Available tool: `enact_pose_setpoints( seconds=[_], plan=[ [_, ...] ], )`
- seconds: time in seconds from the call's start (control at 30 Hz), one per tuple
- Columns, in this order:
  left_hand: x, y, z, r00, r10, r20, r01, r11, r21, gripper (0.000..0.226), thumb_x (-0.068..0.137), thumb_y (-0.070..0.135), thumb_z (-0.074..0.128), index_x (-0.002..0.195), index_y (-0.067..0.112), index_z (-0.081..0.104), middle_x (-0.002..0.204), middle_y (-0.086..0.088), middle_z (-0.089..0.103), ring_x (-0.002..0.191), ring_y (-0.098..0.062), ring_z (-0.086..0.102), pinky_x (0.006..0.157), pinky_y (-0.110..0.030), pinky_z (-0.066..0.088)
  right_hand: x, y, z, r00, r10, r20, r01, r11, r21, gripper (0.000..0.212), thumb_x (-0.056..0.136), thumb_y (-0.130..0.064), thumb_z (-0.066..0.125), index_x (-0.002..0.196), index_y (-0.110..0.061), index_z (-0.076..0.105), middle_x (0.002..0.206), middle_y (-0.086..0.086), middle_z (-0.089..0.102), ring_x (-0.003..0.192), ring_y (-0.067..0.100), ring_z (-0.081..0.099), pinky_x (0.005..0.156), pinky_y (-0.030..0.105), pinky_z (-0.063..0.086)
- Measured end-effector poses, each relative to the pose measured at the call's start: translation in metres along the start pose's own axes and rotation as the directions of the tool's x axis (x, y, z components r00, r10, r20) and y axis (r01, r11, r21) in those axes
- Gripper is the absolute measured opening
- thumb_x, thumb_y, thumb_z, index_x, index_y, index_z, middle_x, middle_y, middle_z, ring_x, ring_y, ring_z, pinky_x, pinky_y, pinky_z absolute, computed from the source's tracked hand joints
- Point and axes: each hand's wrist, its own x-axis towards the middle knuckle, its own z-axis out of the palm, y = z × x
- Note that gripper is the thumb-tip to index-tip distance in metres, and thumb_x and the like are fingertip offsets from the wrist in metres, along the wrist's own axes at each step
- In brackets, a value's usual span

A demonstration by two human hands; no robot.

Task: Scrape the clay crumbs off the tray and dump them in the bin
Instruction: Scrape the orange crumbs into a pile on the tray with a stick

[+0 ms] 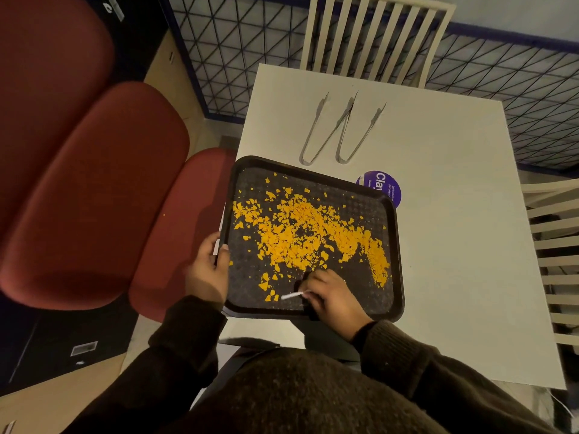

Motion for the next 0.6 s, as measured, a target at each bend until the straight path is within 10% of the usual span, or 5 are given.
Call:
enact_pose_setpoints(
  seconds=[0.33,0.6],
  plan=[
    [-0.003,0.005,0.000,1.000,-0.004,0.008,0.004,0.997,-0.071,0.028,0.094,0.026,0.050,0.121,0.026,0.055,0.074,0.005,0.063,0.075,-0.013,0.062,0.075,-0.026,0.042,0.001,-0.021,0.010,0.991,-0.123,0.048,0.123,0.992,0.001,0.013,0.086,-0.017,0.061,0.097,-0.017,0.068,0.093,0.004,0.064,0.088,0.021,0.057,0.076,0.034,0.046],
    [-0.002,0.001,0.000,1.000,0.015,-0.014,-0.017,0.996,-0.091,0.027,0.092,0.022,0.053,0.119,0.024,0.057,0.068,0.009,0.060,0.066,-0.010,0.058,0.073,-0.030,0.045,0.026,-0.029,0.004,0.954,0.285,-0.091,-0.246,0.921,0.303,0.011,0.087,-0.013,0.062,0.095,-0.010,0.070,0.087,-0.004,0.057,0.085,0.014,0.050,0.076,0.023,0.039]
  ],
)
